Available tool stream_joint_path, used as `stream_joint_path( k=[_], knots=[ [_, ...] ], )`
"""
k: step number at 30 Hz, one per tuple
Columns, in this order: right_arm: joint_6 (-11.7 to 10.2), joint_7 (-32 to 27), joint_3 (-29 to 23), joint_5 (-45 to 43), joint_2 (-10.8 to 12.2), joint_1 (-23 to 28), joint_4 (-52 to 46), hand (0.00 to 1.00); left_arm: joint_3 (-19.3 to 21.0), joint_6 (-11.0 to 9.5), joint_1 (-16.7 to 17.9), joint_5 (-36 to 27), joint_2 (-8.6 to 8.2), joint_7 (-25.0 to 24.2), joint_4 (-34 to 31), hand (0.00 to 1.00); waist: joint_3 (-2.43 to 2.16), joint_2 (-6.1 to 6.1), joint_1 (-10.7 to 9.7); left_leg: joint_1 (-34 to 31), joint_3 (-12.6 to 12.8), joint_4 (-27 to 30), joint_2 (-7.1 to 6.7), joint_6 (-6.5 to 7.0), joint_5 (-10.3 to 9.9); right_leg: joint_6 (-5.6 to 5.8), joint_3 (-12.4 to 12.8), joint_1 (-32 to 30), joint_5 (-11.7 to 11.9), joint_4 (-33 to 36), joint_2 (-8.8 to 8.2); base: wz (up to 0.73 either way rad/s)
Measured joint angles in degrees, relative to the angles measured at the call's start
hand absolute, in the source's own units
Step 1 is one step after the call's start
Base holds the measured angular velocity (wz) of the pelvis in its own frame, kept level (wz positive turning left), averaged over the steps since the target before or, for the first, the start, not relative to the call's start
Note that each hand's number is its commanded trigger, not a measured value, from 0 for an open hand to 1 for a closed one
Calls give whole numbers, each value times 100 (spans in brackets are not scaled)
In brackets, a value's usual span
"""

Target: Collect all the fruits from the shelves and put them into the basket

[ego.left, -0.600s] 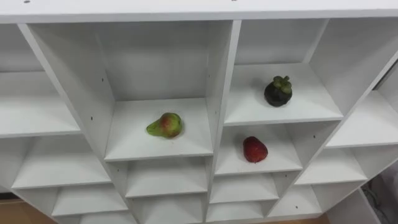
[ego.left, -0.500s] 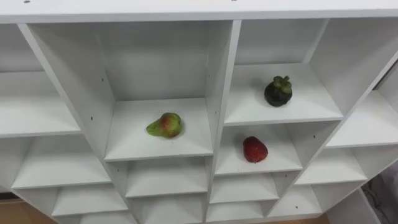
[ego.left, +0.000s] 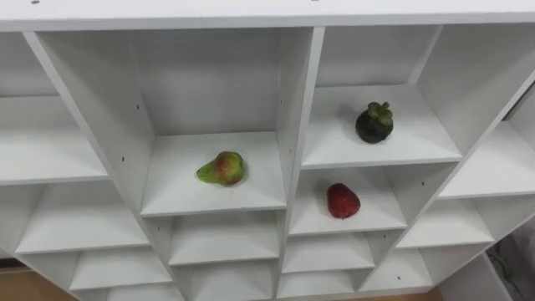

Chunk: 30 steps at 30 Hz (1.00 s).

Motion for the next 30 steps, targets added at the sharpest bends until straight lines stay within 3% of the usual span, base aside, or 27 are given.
stream_joint_path(
  k=[12,18,20,25,30],
  knots=[
    [-205,-639,-132,-49,-6,141,-488,0,-12,-119,-2,0,15,91,-45,100,2,-1,6,-102,22,-6,2,0,1,1,46,-124,0,30,6,0],
    [-360,-1153,-162,-30,-9,447,-1261,0,-14,-364,-80,-55,13,412,-45,100,-3,12,5,-178,38,-6,8,-1,1,0,53,-163,4,32,15,-1],
    [-494,-1341,-264,185,-7,500,-1674,0,-17,-446,-82,-62,13,471,-50,100,4,42,4,-197,97,-6,21,-2,2,-8,79,-211,20,37,23,-14],
    [-1103,-1723,-294,504,45,496,-2528,0,-106,-742,-137,-110,15,592,-55,100,5,75,12,-208,151,-7,31,-1,2,-6,117,-251,50,2,68,-4],
    [-1258,-1952,-78,564,73,721,-3542,0,-183,-948,-95,-420,23,614,-286,100,-25,81,1,-275,111,21,24,-2,3,-5,86,-262,51,-1,58,2]
  ],
)
